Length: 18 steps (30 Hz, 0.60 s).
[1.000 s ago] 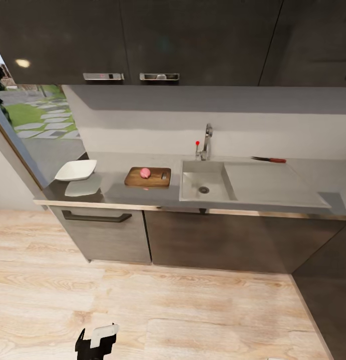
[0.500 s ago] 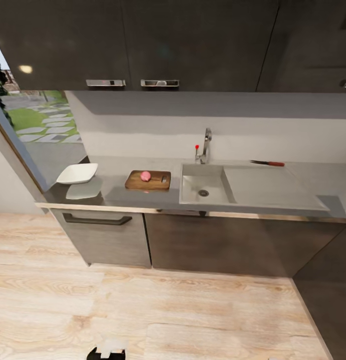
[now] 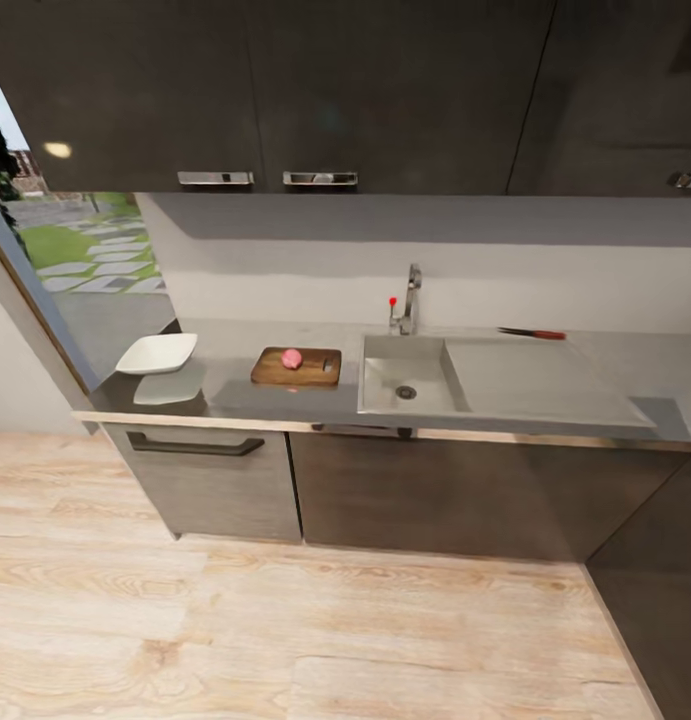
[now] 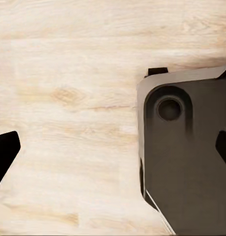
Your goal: In the kitchen, take the Vidalia onion out of the sink, dice it on the chopping board with the paring knife, put the diced onion into the bowl on the countertop, then place both the paring knife and the chopping board into the sink.
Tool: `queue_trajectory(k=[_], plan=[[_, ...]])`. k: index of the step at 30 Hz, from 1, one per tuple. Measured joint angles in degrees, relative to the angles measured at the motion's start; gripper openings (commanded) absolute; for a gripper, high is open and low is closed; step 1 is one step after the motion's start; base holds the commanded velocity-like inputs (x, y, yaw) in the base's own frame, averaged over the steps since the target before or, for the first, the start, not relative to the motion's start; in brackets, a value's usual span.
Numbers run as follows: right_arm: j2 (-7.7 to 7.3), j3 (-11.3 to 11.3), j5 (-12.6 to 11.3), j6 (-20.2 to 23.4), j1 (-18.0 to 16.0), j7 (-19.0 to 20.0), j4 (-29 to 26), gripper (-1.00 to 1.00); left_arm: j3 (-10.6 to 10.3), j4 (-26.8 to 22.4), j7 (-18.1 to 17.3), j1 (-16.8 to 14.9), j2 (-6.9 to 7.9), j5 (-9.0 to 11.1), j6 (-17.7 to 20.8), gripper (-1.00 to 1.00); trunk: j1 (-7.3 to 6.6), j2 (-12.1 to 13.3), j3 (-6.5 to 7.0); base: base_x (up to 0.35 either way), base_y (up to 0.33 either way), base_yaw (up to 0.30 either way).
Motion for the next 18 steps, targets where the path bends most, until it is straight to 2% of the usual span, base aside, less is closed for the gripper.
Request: queue_trajectory(k=[2,3,4,5,7,11,18], plan=[[0.09,0.0,0.0,0.0,0.0,0.0,0.6,1.0,1.2,0.0,1.4,0.3,0.9,2.9,-0.7,1.0,0.0,0.0,0.18,0.0,0.0,0.0],[0.14,0.0,-0.1,-0.1,0.0,0.0,1.1,1.0,2.1,0.0,2.0,0.4,1.19,5.6,-1.1,1.0,0.0,0.0,0.27,0.0,0.0,0.0],[0.17,0.0,-0.1,-0.1,0.0,0.1,1.4,1.0,2.4,0.0,2.3,0.4,1.27,7.1,-1.2,1.0,0.0,0.0,0.36,0.0,0.0,0.0],[0.22,0.0,-0.2,-0.4,0.0,0.1,1.8,1.0,3.1,0.0,2.7,0.5,1.39,10.5,-1.5,1.0,0.0,0.0,0.45,0.0,0.0,0.0],[0.28,0.0,-0.2,-1.2,0.0,0.1,2.1,1.0,3.4,0.0,2.9,0.5,1.44,12.5,-1.6,1.0,0.0,0.0,0.63,0.0,0.0,0.0],[0.35,0.0,-0.2,-3.7,0.0,0.1,2.4,1.0,3.7,0.0,3.0,0.5,1.44,14.2,-1.7,1.0,0.0,0.0,1.0,0.0,0.0,0.0],[0.49,0.0,-0.2,-4.3,0.0,0.0,2.5,1.0,3.8,-0.1,3.1,0.5,1.41,14.7,-1.7,1.0,0.0,0.0,1.63,0.0,0.0,0.0]])
